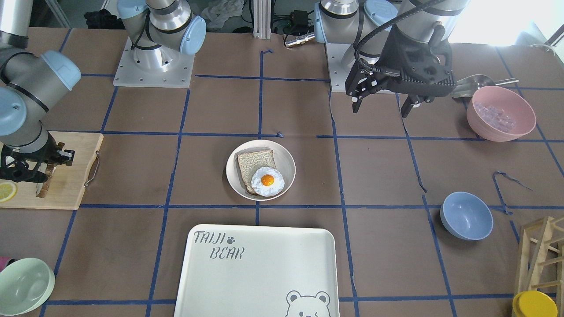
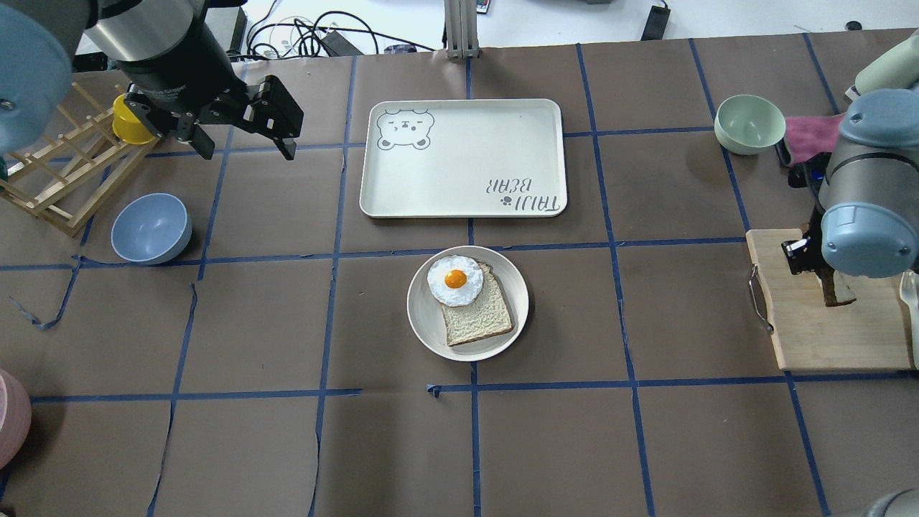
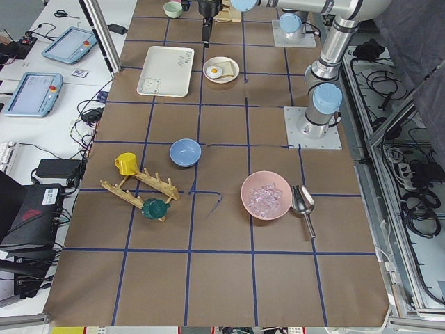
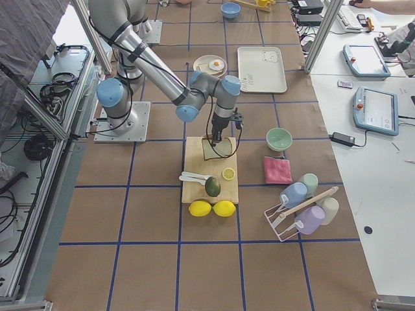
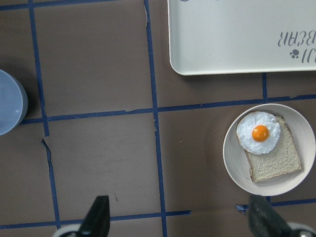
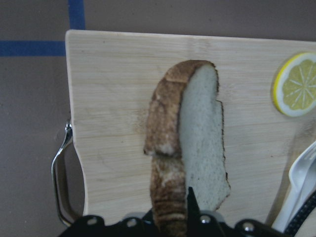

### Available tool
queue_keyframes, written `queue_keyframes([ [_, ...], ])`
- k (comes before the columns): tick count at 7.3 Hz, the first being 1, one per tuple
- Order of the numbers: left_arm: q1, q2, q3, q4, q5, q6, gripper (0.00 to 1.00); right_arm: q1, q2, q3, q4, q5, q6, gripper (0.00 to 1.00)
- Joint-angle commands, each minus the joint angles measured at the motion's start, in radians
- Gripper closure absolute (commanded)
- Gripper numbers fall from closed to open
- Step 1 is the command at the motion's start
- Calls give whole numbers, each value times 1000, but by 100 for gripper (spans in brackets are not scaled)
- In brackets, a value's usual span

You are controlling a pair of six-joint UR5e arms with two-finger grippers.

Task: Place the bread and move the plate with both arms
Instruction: 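Lift the bread and carry it with the right gripper over the plate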

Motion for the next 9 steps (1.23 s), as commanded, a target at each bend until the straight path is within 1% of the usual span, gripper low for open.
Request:
queue_keyframes([
  [1,0,0,0,0,0,0,0,71,-67,-114,144,12,35,100],
  [2,0,0,0,0,0,0,0,143,-72,-200,256,12,122,100],
  [3,0,0,0,0,0,0,0,239,-63,-278,362,32,258,100],
  [4,0,0,0,0,0,0,0,377,-51,-315,412,70,438,100],
  [5,0,0,0,0,0,0,0,501,-16,-311,438,132,662,100],
  [6,0,-2,0,0,0,0,0,619,3,-314,443,153,883,100],
  [7,0,-2,0,0,0,0,0,718,35,-316,444,153,1037,100],
  [8,-2,-2,0,0,0,0,0,801,49,-316,443,156,1113,100],
  [9,-2,-3,0,0,-2,0,0,858,70,-320,426,189,1176,100],
])
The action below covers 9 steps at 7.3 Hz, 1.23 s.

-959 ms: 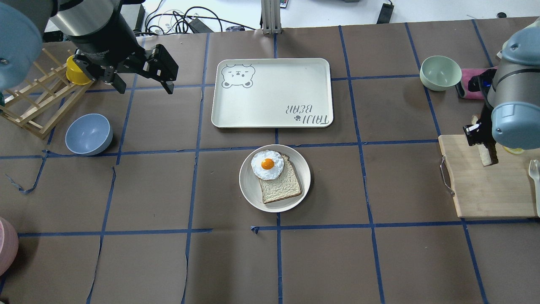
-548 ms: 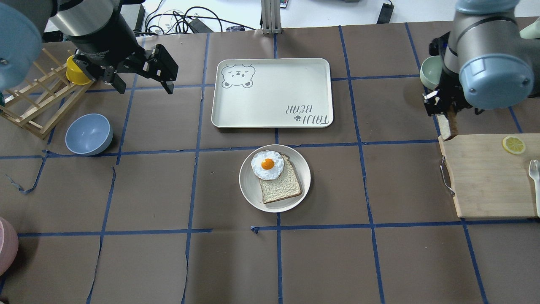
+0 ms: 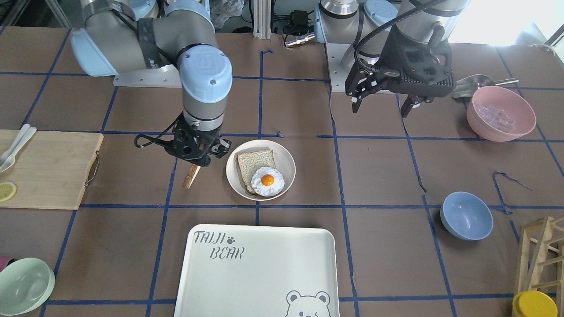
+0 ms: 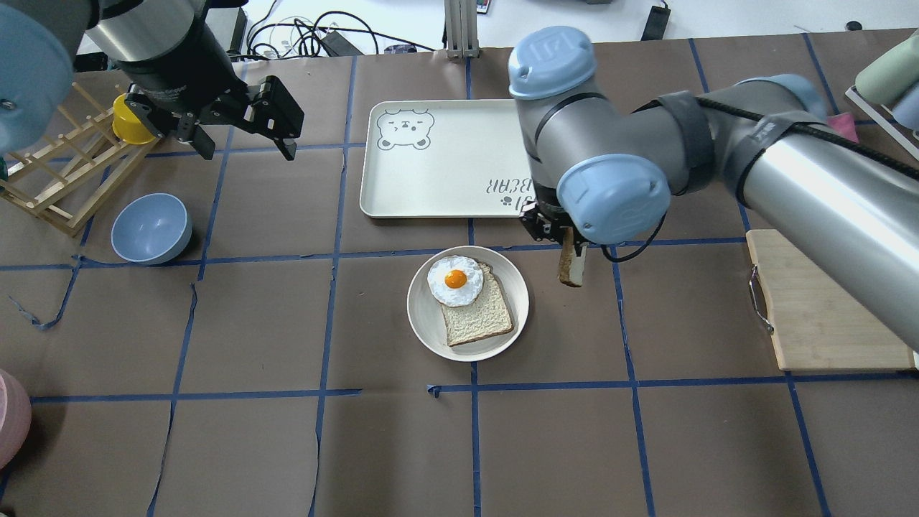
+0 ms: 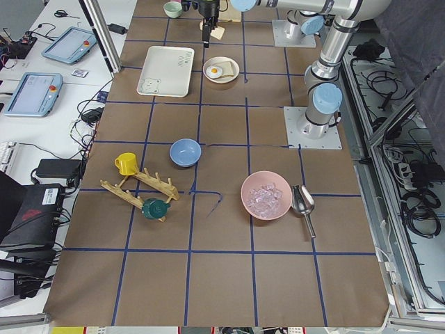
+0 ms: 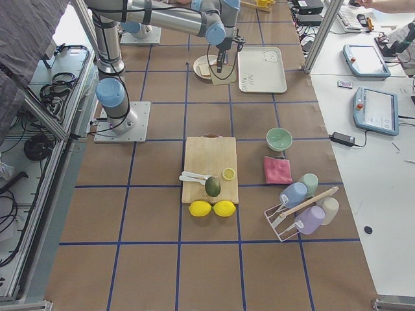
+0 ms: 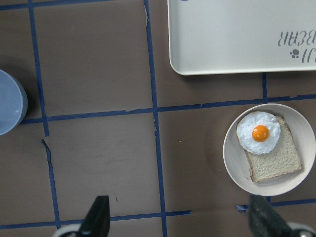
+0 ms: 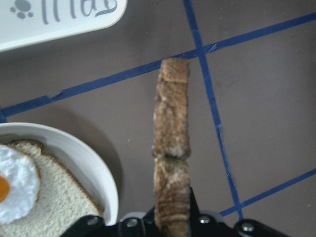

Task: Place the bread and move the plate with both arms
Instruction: 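Lift the bread and carry it with the right gripper over the plate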

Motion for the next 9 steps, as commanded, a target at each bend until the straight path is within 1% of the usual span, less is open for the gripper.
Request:
queue_keyframes([
  [1,1,-3,2,0,-1,-2,0,112,42,-3,-15,46,116,100],
  [3,1,0,2,0,-1,0,0,113,50,-3,-15,49,113,100],
  [5,1,-1,2,0,-1,0,0,114,65,-1,-57,49,114,100],
  [9,1,0,2,0,-1,0,0,122,79,0,-55,52,116,100],
])
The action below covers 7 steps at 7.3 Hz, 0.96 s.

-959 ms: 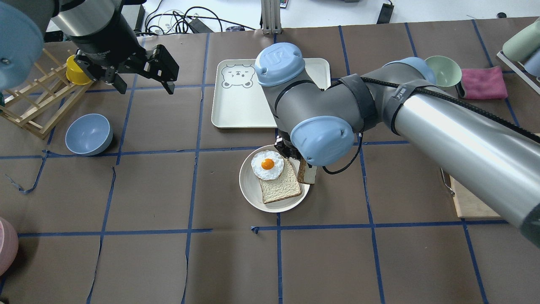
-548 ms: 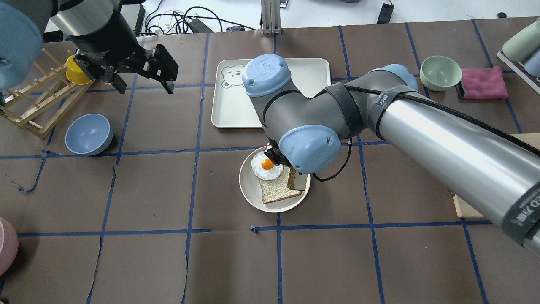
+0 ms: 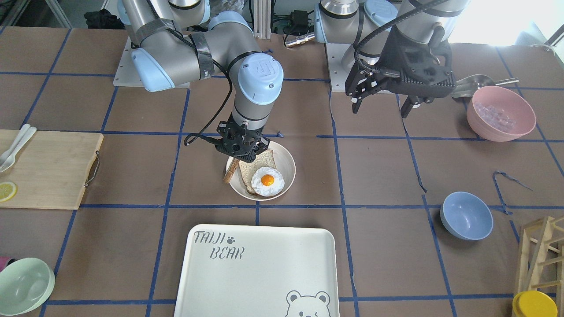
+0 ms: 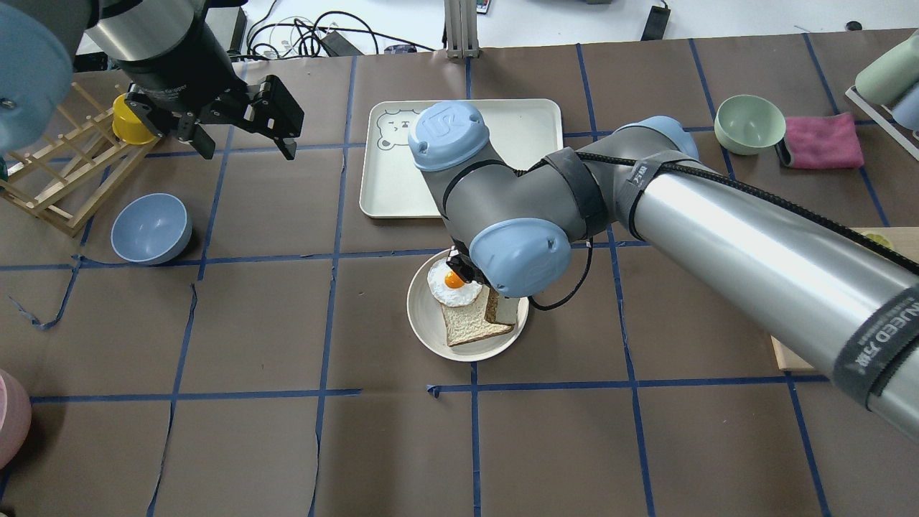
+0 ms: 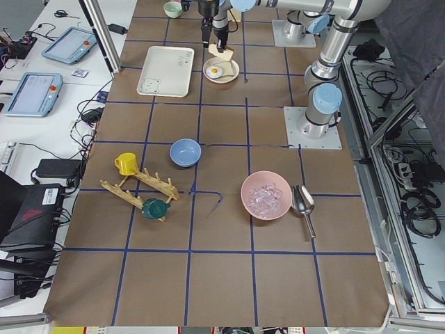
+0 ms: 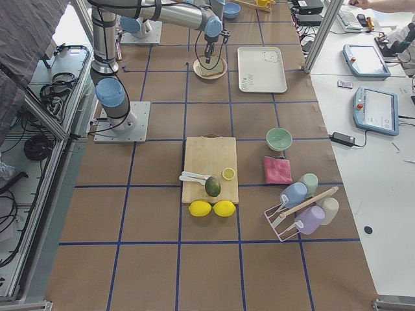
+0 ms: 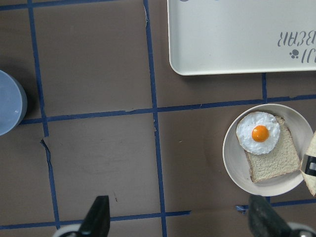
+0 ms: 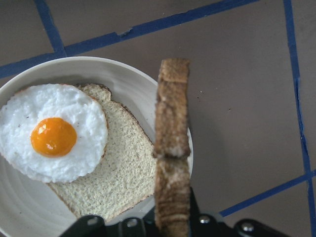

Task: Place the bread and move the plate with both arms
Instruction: 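Lower the bread onto the egg and open the right gripper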

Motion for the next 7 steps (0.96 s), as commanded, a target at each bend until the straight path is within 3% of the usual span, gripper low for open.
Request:
queue_keyframes([
  [1,2,-1,0,2,1,0,0,11,1,-1,-6,28,0,100],
  [2,2,1,0,0,1,2,0,13,9,2,-5,30,0,100],
  [3,2,-1,0,2,1,0,0,16,7,0,-5,30,0,90],
  [4,2,-1,0,2,1,0,0,16,9,3,-28,28,-2,68],
  [5,2,1,0,0,1,2,0,16,10,9,-43,30,-2,56],
  [6,3,1,0,0,1,2,0,16,10,12,-51,30,-2,47],
  [7,3,1,0,0,1,2,0,16,9,12,-77,30,0,43],
])
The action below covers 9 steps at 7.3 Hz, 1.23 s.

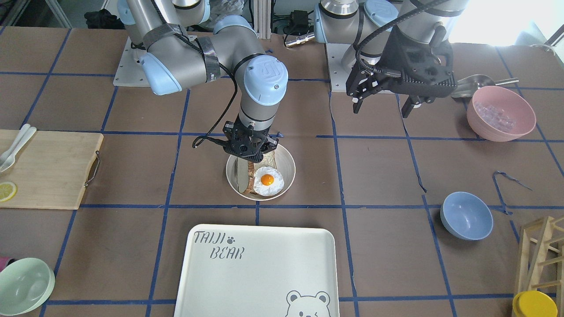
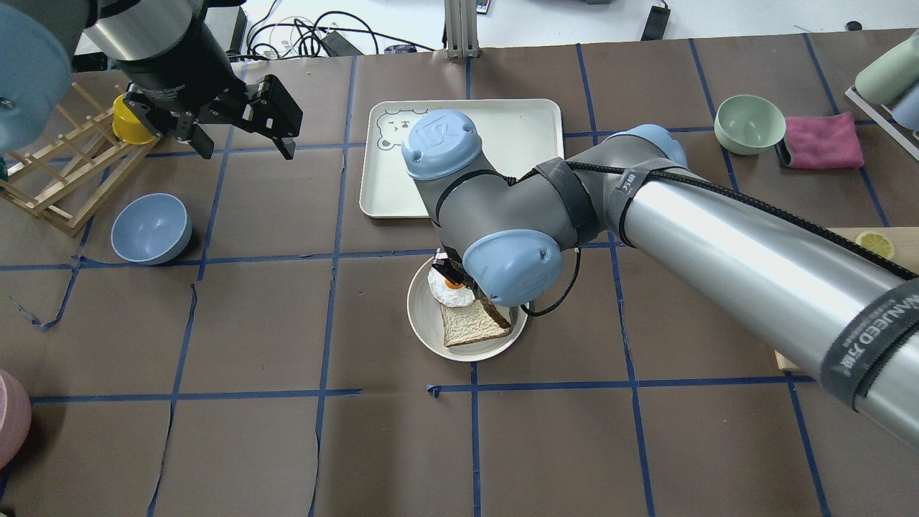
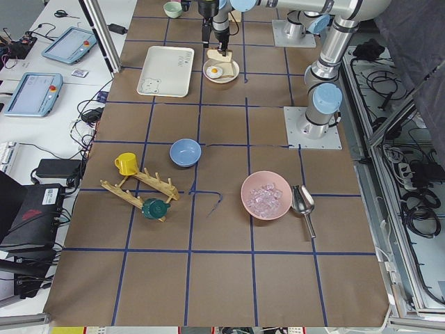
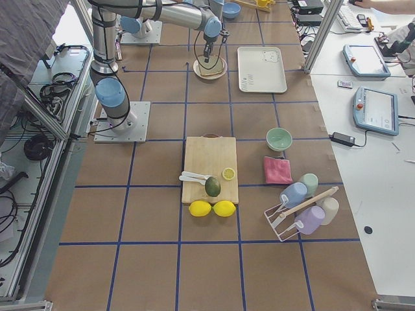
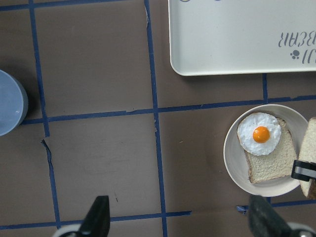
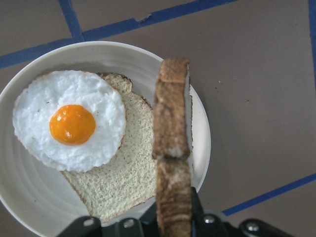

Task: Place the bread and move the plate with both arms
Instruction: 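Lower the bread onto the egg and open the right gripper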

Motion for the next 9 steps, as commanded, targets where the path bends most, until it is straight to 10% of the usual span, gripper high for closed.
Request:
queue_keyframes([
  [1,1,0,0,0,0,0,0,2,-1,2,-24,0,36,41],
  [9,-1,2,6,0,2,0,0,-108,-62,-226,101,143,-17,21],
])
